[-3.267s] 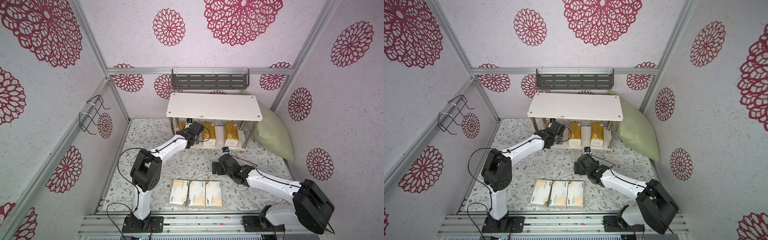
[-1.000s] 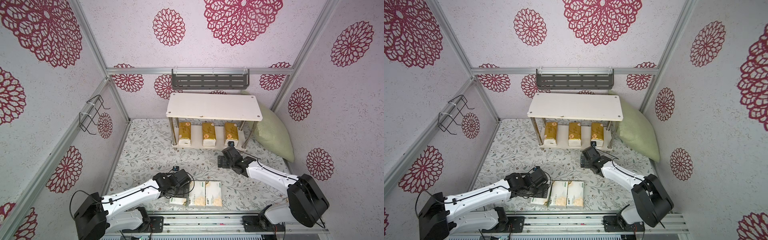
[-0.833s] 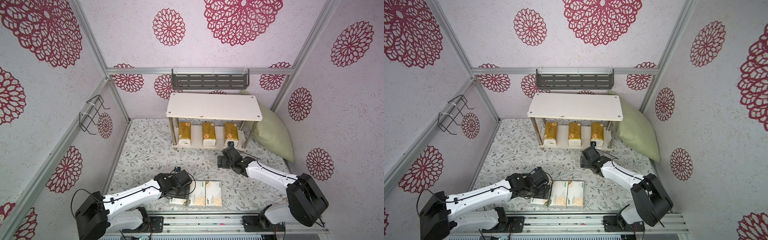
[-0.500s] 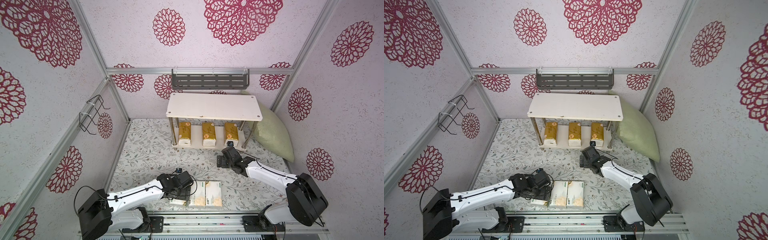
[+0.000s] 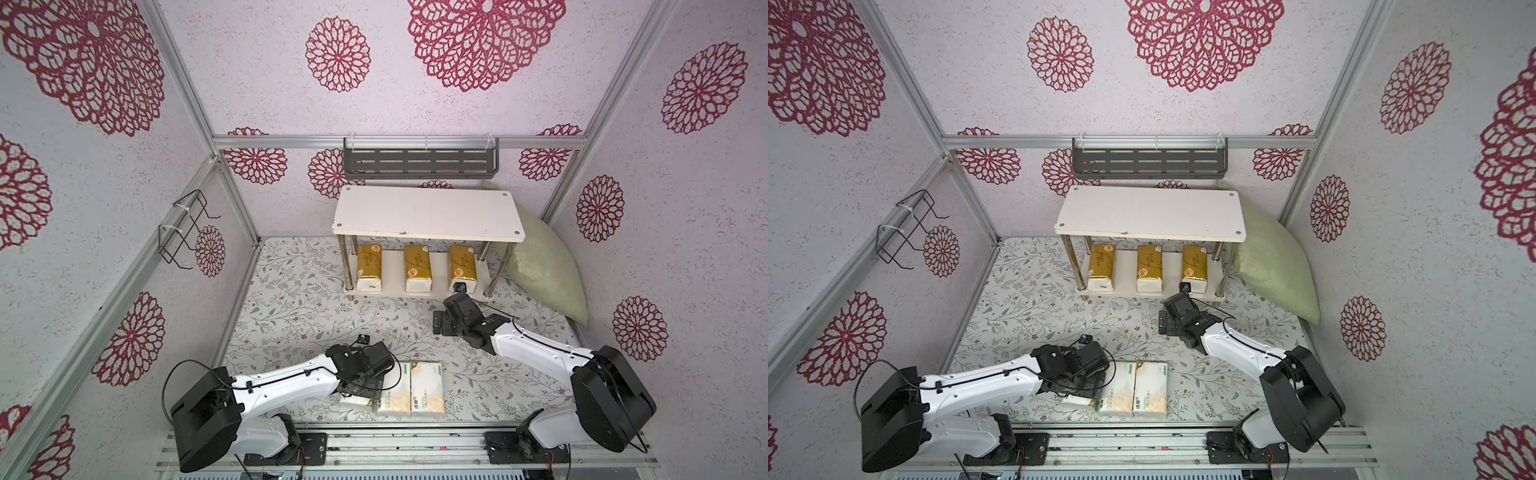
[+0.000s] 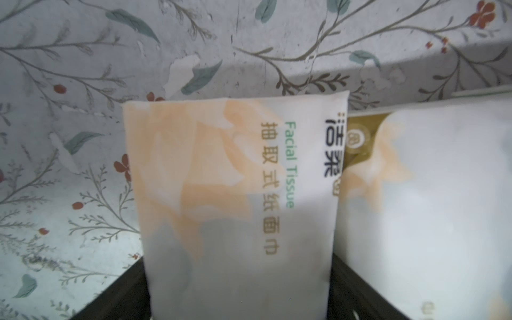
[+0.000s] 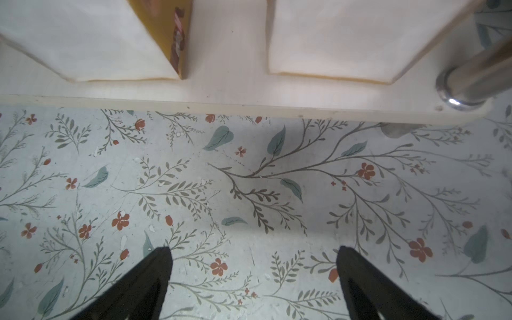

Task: Place the tissue boxes on the shelf by color
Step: Pick up the box of tissues from the center of the board.

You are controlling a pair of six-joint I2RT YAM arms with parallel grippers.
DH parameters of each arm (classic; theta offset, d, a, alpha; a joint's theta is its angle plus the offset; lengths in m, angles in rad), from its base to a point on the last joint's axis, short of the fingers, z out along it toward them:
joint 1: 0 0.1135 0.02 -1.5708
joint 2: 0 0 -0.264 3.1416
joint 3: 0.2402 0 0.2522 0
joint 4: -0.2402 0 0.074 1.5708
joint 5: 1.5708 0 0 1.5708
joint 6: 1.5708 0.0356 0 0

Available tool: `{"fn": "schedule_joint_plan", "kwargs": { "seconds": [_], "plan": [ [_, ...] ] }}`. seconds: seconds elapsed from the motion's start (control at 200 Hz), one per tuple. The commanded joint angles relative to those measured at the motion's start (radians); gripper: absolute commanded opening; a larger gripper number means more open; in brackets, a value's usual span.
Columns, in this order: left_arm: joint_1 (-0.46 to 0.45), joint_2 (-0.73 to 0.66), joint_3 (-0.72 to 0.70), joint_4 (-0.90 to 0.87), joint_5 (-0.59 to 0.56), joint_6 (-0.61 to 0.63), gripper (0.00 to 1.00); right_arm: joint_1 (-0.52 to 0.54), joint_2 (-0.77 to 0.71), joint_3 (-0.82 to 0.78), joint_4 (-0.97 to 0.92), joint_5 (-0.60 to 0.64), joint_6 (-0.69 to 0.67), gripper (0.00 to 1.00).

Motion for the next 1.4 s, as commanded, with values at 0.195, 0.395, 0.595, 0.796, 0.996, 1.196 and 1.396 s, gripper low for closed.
{"fn": "schedule_joint_plan", "kwargs": {
  "seconds": [0.195, 0.395, 0.595, 0.796, 0.996, 1.196, 1.396],
  "plan": [
    [0.136, 0.039, 0.092, 0.084, -0.07, 0.134, 0.9, -0.002, -0.009, -0.021, 0.028, -0.014, 0.003, 0.99],
    [0.25, 0.116, 0.118, 0.178, -0.028, 0.237, 0.9, -0.002, -0.015, -0.036, 0.035, -0.019, 0.009, 0.99],
    [0.29, 0.211, 0.155, 0.234, -0.03, 0.262, 0.9, -0.002, -0.033, -0.049, 0.039, -0.019, 0.011, 0.99],
    [0.297, 0.237, 0.168, 0.272, -0.073, 0.255, 0.99, -0.002, -0.04, -0.064, 0.046, -0.023, 0.016, 0.99],
    [0.291, 0.219, 0.121, 0.321, -0.105, 0.239, 0.97, -0.001, -0.046, -0.072, 0.052, -0.029, 0.016, 0.99],
    [0.247, 0.139, 0.044, 0.368, -0.21, 0.232, 0.97, 0.0, -0.049, -0.08, 0.063, -0.036, 0.018, 0.99],
    [0.223, 0.131, -0.013, 0.4, -0.229, 0.205, 0.97, 0.003, -0.042, -0.073, 0.071, -0.041, 0.018, 0.99]
  ]
}}
